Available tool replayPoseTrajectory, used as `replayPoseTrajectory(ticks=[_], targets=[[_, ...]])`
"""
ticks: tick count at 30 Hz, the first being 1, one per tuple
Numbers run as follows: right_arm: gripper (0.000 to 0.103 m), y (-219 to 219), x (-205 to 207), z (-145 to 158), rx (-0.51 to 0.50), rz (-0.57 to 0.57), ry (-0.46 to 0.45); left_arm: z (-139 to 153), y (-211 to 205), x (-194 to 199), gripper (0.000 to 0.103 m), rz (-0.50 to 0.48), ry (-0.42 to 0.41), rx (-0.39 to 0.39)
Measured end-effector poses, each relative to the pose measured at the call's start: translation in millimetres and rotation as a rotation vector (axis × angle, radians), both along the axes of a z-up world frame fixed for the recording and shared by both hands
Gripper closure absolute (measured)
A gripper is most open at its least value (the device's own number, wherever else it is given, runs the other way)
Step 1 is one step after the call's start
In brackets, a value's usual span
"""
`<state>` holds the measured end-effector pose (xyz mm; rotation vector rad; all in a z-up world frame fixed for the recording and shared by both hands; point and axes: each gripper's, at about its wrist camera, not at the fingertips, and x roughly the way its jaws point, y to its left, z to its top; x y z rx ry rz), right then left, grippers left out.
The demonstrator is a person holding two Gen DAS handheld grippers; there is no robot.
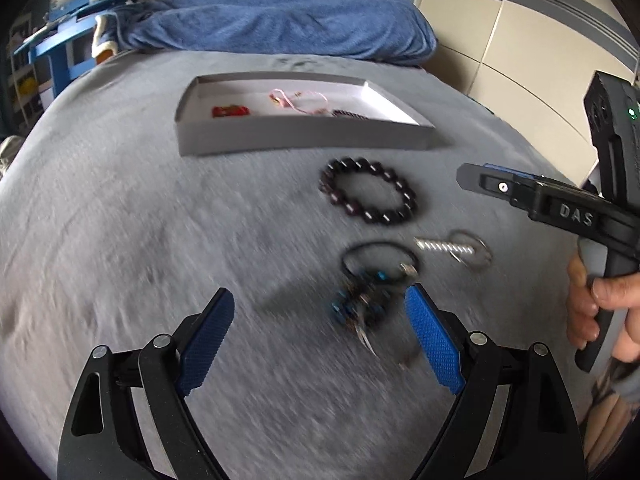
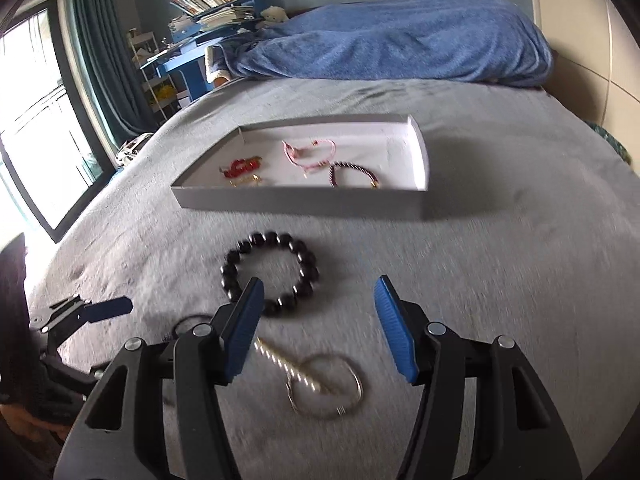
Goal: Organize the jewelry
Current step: 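Move the left gripper to the silver bangle and close on it, then grasp the pearl bar pin with right gripper while left holds the silver bangle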
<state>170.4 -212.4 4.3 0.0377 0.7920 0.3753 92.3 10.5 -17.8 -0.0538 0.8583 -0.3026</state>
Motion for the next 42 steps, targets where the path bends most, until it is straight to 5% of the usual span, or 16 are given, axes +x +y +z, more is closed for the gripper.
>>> replayPoseTrajectory(ticks=[13, 17, 20, 26, 35, 37, 39, 42], targets=[[0.045, -17, -20, -18, 0.048, -0.034, 0.054, -7, -43, -22, 0.015, -0.018, 0.009, 0.123], [0.045, -17, -21, -21, 0.032, -0.029, 0.057, -17, -49, -17, 0.037, 0.009, 0.035, 0.189], [0.045, -16, -23, -27, 0.014, -0.024, 0.071, -13, -44, -21, 0.059, 0.009, 0.023, 0.171], [0.045, -15, -31, -33, 0.005, -0.001, 0.092, -9, -20, -33, 0.081, 0.001, 0.028, 0.117], [0.045, 0, -33, -34, -0.057, 0.047, 0.076, -7, 22, -47, 0.080, 0.039, 0.038, 0.043], [0.045, 6, -32, -33, -0.081, 0.065, 0.059, -6, 25, -46, 0.071, 0.040, 0.031, 0.024], [0.045, 13, -33, -31, -0.107, 0.084, 0.034, -5, 24, -47, 0.049, 0.030, 0.017, 0.021], [0.046, 25, -30, -30, -0.133, 0.126, 0.008, -1, 17, -47, 0.035, -0.001, -0.013, 0.035]])
